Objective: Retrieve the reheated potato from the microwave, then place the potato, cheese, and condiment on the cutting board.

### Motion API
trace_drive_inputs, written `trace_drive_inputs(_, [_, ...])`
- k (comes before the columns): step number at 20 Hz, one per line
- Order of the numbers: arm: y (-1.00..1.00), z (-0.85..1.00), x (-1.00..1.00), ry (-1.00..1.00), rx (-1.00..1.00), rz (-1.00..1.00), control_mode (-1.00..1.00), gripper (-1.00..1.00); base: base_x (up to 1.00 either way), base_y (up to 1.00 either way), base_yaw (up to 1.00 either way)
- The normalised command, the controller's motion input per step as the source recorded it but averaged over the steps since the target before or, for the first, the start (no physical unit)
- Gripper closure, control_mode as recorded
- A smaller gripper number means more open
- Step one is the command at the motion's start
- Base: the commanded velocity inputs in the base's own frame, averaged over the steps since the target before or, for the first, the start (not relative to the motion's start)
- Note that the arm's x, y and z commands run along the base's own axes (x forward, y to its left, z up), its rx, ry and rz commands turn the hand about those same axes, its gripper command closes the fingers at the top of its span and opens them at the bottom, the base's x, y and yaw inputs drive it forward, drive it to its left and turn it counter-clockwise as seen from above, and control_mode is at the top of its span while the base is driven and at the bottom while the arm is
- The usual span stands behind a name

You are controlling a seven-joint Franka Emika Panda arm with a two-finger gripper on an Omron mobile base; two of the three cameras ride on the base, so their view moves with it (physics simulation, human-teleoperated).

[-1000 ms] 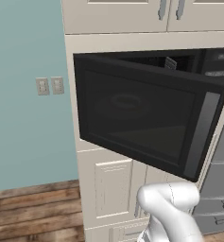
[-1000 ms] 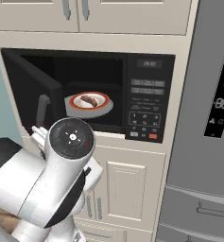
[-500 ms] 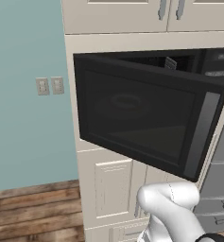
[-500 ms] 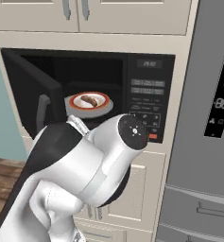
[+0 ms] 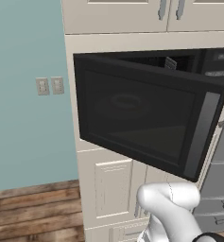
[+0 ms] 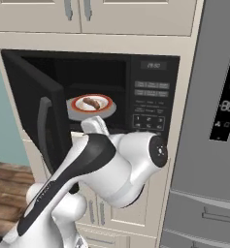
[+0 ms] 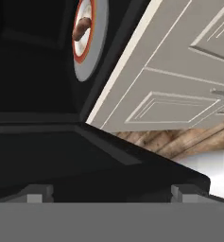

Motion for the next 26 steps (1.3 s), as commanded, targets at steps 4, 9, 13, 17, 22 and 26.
trace_drive_inputs(4, [0.08,-0.01,0.44,0.02,0.10,-0.08,-1.00,-1.00,0.00,0.00,0.00])
trace_drive_inputs(9, [0.30,-0.02,0.44,0.03,0.00,-0.02,-1.00,-1.00,0.00,0.00,0.00])
trace_drive_inputs(13, [0.29,0.00,0.36,0.15,0.00,0.00,-1.00,-1.00,0.00,0.00,0.00])
trace_drive_inputs(17, [0.32,0.00,0.09,0.19,0.07,0.11,-1.00,-1.00,0.00,0.00,0.00])
trace_drive_inputs(22, [0.38,0.00,-0.19,0.12,0.05,0.18,-1.00,-1.00,0.00,0.00,0.00])
trace_drive_inputs(26, [0.45,0.00,-0.33,0.03,0.04,0.16,-1.00,-1.00,0.00,0.00,0.00])
